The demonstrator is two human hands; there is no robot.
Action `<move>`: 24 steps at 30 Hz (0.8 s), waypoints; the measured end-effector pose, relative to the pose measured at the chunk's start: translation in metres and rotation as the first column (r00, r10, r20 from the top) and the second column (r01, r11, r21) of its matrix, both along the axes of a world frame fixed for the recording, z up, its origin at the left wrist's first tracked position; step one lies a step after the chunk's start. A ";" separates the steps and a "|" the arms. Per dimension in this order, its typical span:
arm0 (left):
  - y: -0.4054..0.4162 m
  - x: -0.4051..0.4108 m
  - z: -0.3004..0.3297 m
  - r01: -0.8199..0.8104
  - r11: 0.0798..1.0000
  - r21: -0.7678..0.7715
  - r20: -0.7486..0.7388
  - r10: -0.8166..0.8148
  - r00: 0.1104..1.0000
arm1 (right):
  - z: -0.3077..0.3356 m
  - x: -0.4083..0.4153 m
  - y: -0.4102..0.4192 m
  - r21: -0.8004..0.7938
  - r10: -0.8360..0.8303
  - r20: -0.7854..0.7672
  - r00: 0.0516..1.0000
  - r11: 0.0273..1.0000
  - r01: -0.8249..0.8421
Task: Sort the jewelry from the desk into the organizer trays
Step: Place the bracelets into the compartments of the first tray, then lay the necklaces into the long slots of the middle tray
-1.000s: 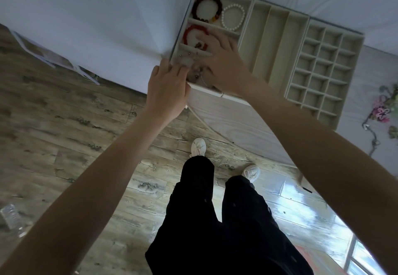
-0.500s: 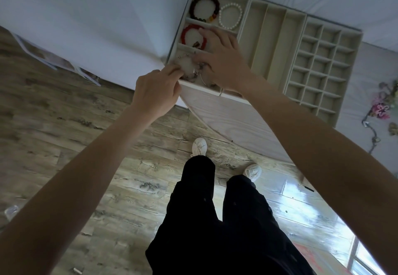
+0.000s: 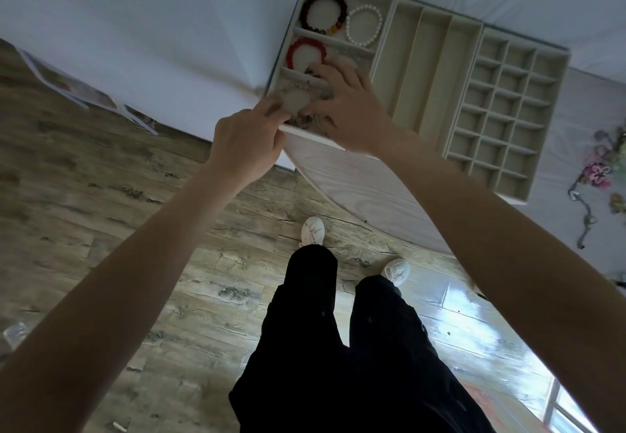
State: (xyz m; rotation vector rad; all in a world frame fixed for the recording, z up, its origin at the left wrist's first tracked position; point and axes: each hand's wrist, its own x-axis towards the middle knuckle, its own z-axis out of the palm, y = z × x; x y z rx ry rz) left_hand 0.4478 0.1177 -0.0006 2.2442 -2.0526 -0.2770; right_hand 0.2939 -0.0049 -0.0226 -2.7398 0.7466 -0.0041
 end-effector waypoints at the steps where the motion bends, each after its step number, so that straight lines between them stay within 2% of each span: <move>1: 0.000 0.000 0.000 -0.001 1.000 -0.002 -0.004 0.001 1.000 | 0.002 0.000 0.000 0.005 -0.003 0.005 1.000 1.000 0.003; 4: 0.001 -0.001 -0.001 -0.006 1.000 -0.011 -0.033 0.005 0.999 | 0.008 0.000 0.003 0.056 -0.043 0.030 0.999 0.998 0.041; 7: 0.003 -0.005 0.003 -0.041 0.998 -0.048 -0.074 0.037 0.997 | 0.014 -0.005 0.006 0.167 -0.167 0.091 0.982 0.974 0.150; 9: 0.005 -0.012 0.008 -0.089 0.990 -0.112 -0.125 0.074 0.989 | 0.020 -0.012 0.007 0.214 -0.275 0.221 0.936 0.950 0.228; 12: 0.006 -0.034 0.021 -0.201 0.940 -0.274 -0.282 0.121 0.952 | 0.036 -0.038 0.012 0.198 -0.409 0.403 0.818 0.912 0.359; 14: 0.000 -0.054 0.029 -0.252 0.905 -0.343 -0.408 0.098 0.908 | 0.050 -0.065 0.021 0.186 -0.466 0.482 0.742 0.882 0.433; 17: -0.015 -0.097 0.039 -0.316 0.894 -0.318 -0.671 0.023 0.741 | 0.067 -0.119 0.039 0.180 -0.550 0.525 0.650 0.818 0.547; 18: -0.020 -0.113 0.041 -0.327 0.897 -0.298 -0.716 0.016 0.698 | 0.070 -0.139 0.046 0.187 -0.579 0.515 0.632 0.795 0.576; 20: -0.026 -0.150 0.043 -0.275 0.935 -0.223 -0.747 0.017 0.665 | 0.071 -0.183 0.062 0.201 -0.638 0.462 0.617 0.752 0.627; 22: -0.030 -0.190 0.042 -0.131 0.986 -0.106 -0.751 0.007 0.661 | 0.066 -0.228 0.079 0.192 -0.685 0.387 0.617 0.715 0.672; 24: -0.034 -0.236 0.038 0.060 0.998 -0.035 -0.728 -0.066 0.683 | 0.062 -0.280 0.095 0.177 -0.739 0.306 0.600 0.663 0.727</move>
